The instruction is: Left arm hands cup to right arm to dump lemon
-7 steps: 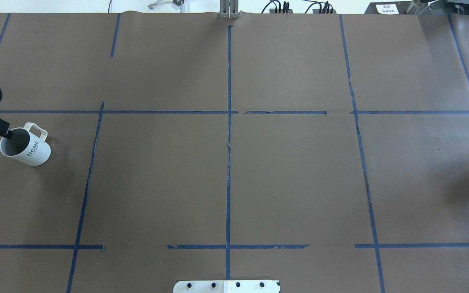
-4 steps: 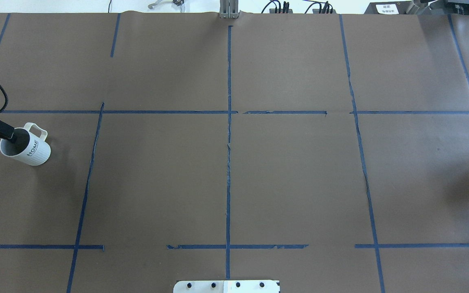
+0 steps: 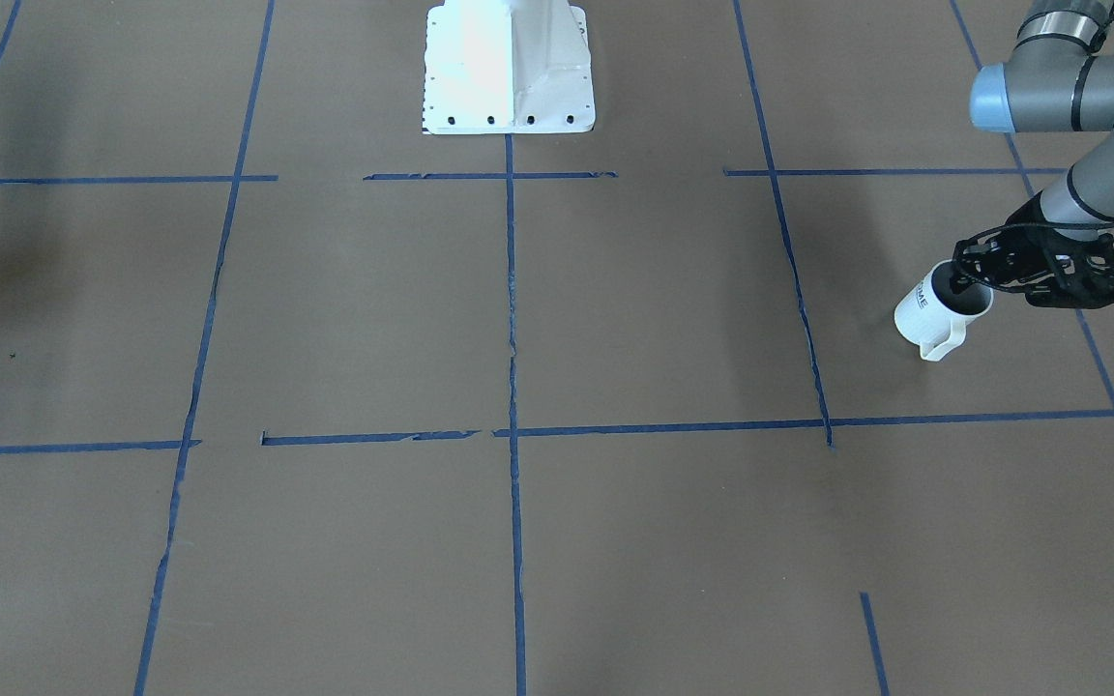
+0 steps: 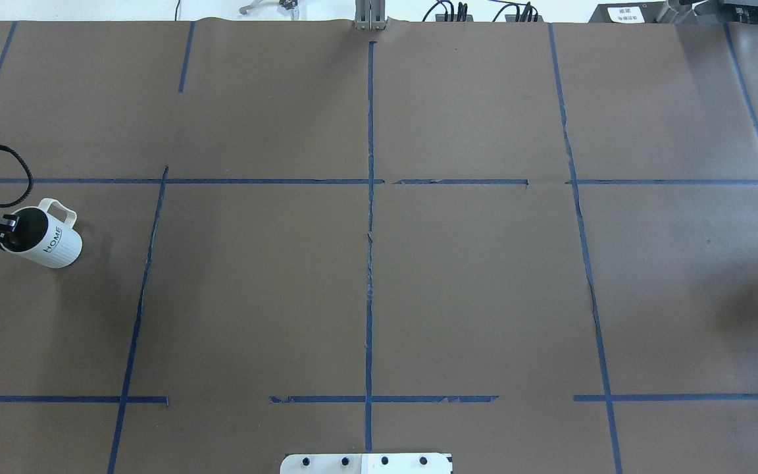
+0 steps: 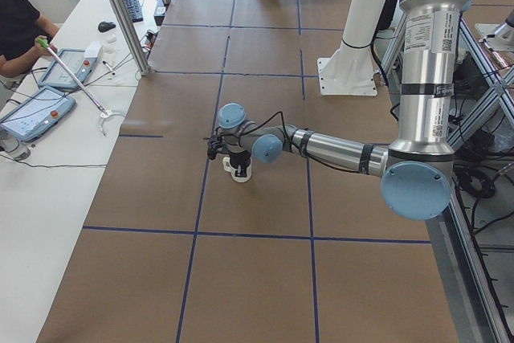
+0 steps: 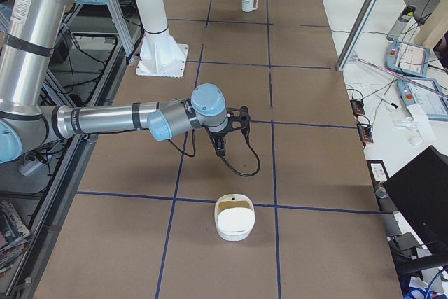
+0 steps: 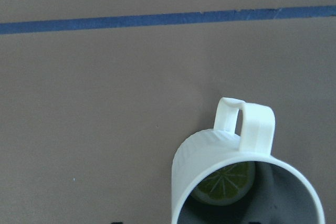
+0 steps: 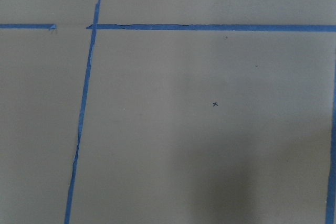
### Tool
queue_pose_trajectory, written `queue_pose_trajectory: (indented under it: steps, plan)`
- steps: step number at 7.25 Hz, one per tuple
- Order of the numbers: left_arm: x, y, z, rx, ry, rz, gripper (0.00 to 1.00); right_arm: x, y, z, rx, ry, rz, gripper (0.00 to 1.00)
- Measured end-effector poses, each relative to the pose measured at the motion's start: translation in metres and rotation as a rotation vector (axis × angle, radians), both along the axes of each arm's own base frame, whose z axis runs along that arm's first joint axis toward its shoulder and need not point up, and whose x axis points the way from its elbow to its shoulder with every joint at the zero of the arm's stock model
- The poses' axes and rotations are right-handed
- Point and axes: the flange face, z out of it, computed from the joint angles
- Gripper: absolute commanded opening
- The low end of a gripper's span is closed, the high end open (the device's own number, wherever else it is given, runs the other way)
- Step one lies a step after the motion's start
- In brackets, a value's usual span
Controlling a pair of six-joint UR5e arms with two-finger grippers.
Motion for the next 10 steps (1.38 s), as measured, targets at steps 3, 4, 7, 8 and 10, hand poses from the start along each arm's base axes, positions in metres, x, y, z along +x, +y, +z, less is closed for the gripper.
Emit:
queue_pose_trajectory:
  steps: [3, 4, 7, 8, 10]
  plan:
    - [0.009, -0.012, -0.058, -0.013, 0.060, -0.094, 0.00, -0.041, -0.013, -0.038, 0.062, -0.054, 0.010, 1.00]
    - [0.013, -0.018, -0.084, -0.017, 0.089, -0.125, 0.00, -0.069, -0.024, -0.059, 0.046, -0.075, 0.035, 1.00]
    - [0.048, -0.062, -0.208, -0.083, 0.174, -0.187, 0.00, -0.153, -0.062, -0.149, 0.005, -0.164, 0.130, 1.00]
    - [0.065, -0.071, -0.248, -0.098, 0.176, -0.184, 0.00, -0.190, -0.066, -0.184, 0.008, -0.188, 0.190, 1.00]
    - [0.111, -0.068, -0.297, -0.134, 0.184, -0.165, 0.00, -0.243, -0.043, -0.235, 0.042, -0.238, 0.292, 1.00]
